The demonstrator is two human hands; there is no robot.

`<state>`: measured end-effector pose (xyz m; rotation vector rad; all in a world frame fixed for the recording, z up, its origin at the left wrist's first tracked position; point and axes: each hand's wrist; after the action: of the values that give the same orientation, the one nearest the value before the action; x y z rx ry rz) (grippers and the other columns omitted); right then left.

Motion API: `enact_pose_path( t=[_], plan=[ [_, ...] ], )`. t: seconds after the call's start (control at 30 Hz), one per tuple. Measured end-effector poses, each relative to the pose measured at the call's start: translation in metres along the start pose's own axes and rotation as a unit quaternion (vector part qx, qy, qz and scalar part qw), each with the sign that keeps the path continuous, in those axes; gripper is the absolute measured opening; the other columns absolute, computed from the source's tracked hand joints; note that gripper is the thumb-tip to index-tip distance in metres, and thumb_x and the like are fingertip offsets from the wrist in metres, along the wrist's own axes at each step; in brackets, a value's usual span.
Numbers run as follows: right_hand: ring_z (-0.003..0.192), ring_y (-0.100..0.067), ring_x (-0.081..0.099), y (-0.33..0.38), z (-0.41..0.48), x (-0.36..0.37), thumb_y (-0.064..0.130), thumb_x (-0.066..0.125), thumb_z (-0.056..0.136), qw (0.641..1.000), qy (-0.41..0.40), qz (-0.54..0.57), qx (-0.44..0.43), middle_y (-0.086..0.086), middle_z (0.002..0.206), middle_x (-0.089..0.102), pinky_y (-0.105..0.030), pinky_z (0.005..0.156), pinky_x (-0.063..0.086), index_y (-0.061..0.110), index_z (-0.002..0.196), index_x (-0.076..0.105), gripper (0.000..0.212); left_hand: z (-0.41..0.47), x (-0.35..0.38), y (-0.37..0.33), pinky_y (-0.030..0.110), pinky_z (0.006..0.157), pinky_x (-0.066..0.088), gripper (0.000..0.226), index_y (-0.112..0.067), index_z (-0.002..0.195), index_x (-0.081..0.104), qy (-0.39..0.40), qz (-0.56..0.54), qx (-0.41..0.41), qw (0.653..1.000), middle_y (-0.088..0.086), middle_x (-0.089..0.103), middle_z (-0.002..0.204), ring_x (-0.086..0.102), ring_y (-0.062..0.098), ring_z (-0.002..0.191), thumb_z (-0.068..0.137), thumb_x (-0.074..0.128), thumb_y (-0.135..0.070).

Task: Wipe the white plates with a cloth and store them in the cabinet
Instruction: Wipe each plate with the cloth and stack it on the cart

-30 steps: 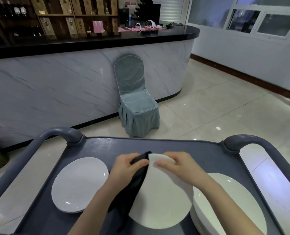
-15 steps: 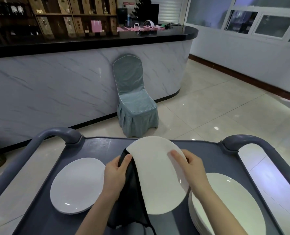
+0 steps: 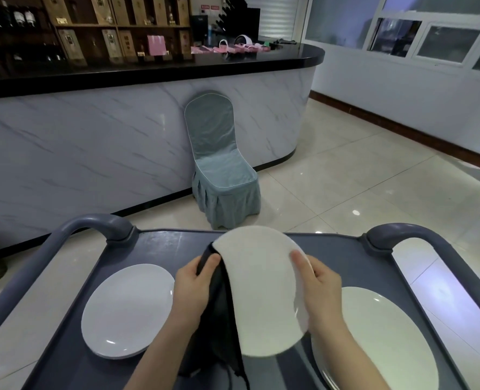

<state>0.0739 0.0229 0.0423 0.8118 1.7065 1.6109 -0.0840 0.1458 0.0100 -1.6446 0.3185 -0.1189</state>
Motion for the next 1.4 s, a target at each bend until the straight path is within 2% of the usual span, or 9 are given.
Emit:
enact_pose_path(
  t=[0.13, 0.33, 0.47, 0.73, 0.83, 1.07, 1.13, 1.27, 1.4],
  plan=[
    [0.057, -0.01, 0.048, -0.016, -0.02, 0.013, 0.032, 0.058, 0.097, 0.992, -0.067, 0.065, 0.082, 0.009, 0.059, 0.052, -0.02, 0.053, 0.042, 0.013, 0.063, 0.056, 0.039, -0.005, 0.005, 0.01, 0.038, 0.068, 0.051, 0.037, -0.004, 0.078, 0.066, -0.055, -0.059, -0.078, 0.994, 0.016, 0.069, 0.077, 0.059, 0.022, 0.069, 0.094, 0.061, -0.037],
    [0.076, -0.006, 0.067, 0.017, 0.021, -0.016, 0.036, 0.069, 0.09, 0.968, 0.182, -0.167, -0.047, 0.013, 0.081, 0.073, -0.021, 0.071, 0.049, 0.027, 0.083, 0.073, 0.013, 0.003, -0.008, 0.001, 0.022, 0.056, 0.043, 0.033, -0.007, 0.07, 0.062, 0.042, 0.062, 0.062, 0.995, 0.001, 0.061, 0.06, 0.049, 0.005, 0.056, 0.09, 0.067, -0.032],
    [0.054, -0.003, 0.036, 0.023, 0.026, -0.003, 0.045, 0.063, 0.092, 0.879, 0.321, -0.33, -0.123, 0.011, 0.055, 0.041, -0.021, 0.052, 0.029, 0.017, 0.06, 0.047, 0.046, 0.006, 0.001, -0.013, 0.022, 0.056, 0.036, 0.034, -0.011, 0.067, 0.059, 0.18, 0.145, 0.141, 0.963, -0.009, 0.05, 0.058, 0.042, 0.005, 0.056, 0.076, 0.066, -0.043],
    [0.059, -0.014, 0.053, 0.011, 0.009, 0.001, 0.035, 0.065, 0.094, 0.997, 0.065, -0.039, 0.027, 0.001, 0.063, 0.06, -0.024, 0.053, 0.045, 0.001, 0.07, 0.062, 0.041, -0.002, -0.004, -0.001, 0.019, 0.055, 0.047, 0.025, -0.012, 0.073, 0.066, -0.002, -0.007, 0.011, 1.0, -0.006, 0.068, 0.063, 0.055, 0.005, 0.057, 0.093, 0.064, -0.028],
    [0.07, -0.015, 0.067, -0.001, -0.007, 0.024, 0.036, 0.06, 0.097, 0.973, -0.081, 0.141, 0.162, 0.005, 0.078, 0.073, -0.026, 0.059, 0.054, 0.01, 0.083, 0.07, 0.031, -0.019, 0.017, 0.006, 0.031, 0.068, 0.053, 0.024, -0.01, 0.08, 0.068, -0.103, -0.108, -0.093, 0.984, -0.001, 0.073, 0.075, 0.063, 0.014, 0.07, 0.094, 0.062, -0.028],
    [0.11, 0.004, 0.062, -0.012, -0.021, 0.0, 0.027, 0.065, 0.094, 0.996, 0.072, -0.025, -0.053, 0.028, 0.12, 0.065, -0.005, 0.079, 0.047, 0.041, 0.125, 0.059, 0.035, 0.001, -0.003, 0.003, 0.028, 0.057, 0.05, 0.025, -0.008, 0.08, 0.069, -0.087, -0.127, -0.144, 0.978, -0.002, 0.072, 0.067, 0.064, 0.018, 0.068, 0.095, 0.062, -0.027],
    [0.135, 0.008, 0.041, -0.012, -0.018, -0.017, 0.039, 0.069, 0.089, 0.96, 0.124, -0.173, -0.181, 0.032, 0.147, 0.043, -0.006, 0.103, 0.035, 0.041, 0.145, 0.04, 0.063, 0.011, -0.013, -0.001, 0.029, 0.058, 0.052, 0.024, -0.01, 0.079, 0.07, -0.079, -0.104, -0.134, 0.982, -0.003, 0.073, 0.068, 0.065, 0.018, 0.068, 0.094, 0.063, -0.028],
    [0.149, -0.019, 0.028, -0.017, -0.006, -0.031, 0.057, 0.061, 0.09, 0.684, 0.23, -0.492, -0.488, 0.0, 0.159, 0.035, -0.043, 0.119, 0.025, 0.023, 0.146, 0.047, 0.067, 0.029, -0.027, -0.008, 0.026, 0.056, 0.053, 0.022, -0.01, 0.085, 0.073, -0.004, -0.075, -0.146, 0.986, 0.003, 0.077, 0.079, 0.072, 0.015, 0.067, 0.095, 0.061, -0.025],
    [0.131, -0.025, 0.055, -0.017, -0.003, -0.017, 0.008, 0.056, 0.092, 0.613, 0.236, -0.472, -0.588, -0.005, 0.14, 0.059, -0.046, 0.106, 0.046, 0.017, 0.128, 0.067, 0.039, 0.034, -0.029, -0.018, 0.033, 0.067, 0.058, 0.025, -0.005, 0.089, 0.073, 0.064, 0.001, -0.144, 0.988, 0.01, 0.077, 0.083, 0.072, 0.021, 0.072, 0.096, 0.059, -0.025]
  ],
)
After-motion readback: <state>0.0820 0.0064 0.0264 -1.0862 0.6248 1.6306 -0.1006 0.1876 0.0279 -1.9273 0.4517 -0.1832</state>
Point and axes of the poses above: each hand's wrist, its own z-axis towards the middle knuckle, its own x-axis out of the palm, y = z × x
